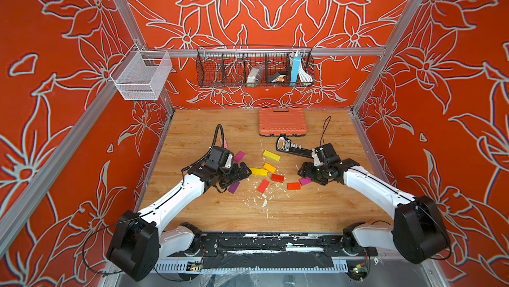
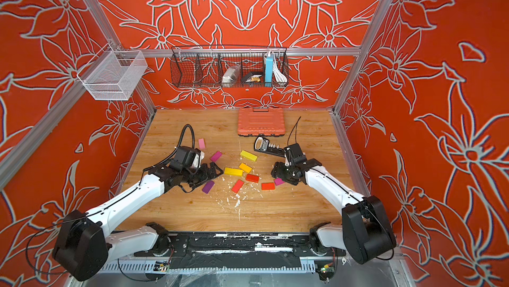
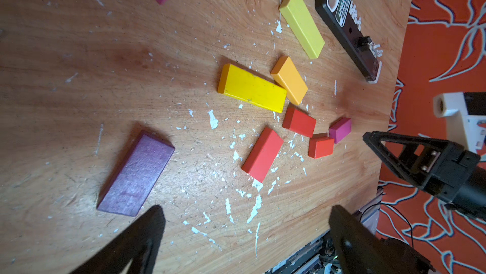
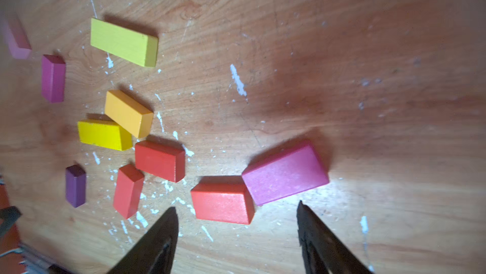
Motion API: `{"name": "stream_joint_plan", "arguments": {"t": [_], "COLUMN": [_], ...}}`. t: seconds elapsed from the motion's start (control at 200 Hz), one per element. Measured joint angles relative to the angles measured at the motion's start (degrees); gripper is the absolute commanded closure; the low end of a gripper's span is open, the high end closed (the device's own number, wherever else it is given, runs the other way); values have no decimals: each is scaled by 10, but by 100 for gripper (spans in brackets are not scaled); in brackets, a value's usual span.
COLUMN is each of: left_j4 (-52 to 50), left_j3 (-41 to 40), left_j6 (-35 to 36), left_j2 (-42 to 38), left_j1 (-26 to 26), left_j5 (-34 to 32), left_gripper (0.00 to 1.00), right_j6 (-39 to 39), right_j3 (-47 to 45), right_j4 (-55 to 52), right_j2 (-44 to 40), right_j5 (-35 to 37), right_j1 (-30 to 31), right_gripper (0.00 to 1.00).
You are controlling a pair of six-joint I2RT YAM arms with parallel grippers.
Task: Assemble the letter c with building blocks
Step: Assemble the building block at the center of the board.
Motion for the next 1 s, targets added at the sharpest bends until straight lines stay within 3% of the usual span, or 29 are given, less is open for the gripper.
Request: {"name": "stream_joint_plan", "arguments": {"t": [0.365, 0.996], "left_j4": [0, 2], "left_j3": [0, 0], "left_j6": [0, 0], "left_j2": [3, 13], "left_j1": [0, 0], "left_j5": [0, 0], "left_gripper": [2, 2], "right_j6": [-78, -118], "right_j3": [37, 37], "right_j4": [-54, -56], "right_j2": [54, 87], "right_j5": [77, 80], "right_j1": [0, 3], "right_gripper": [21, 19]}}
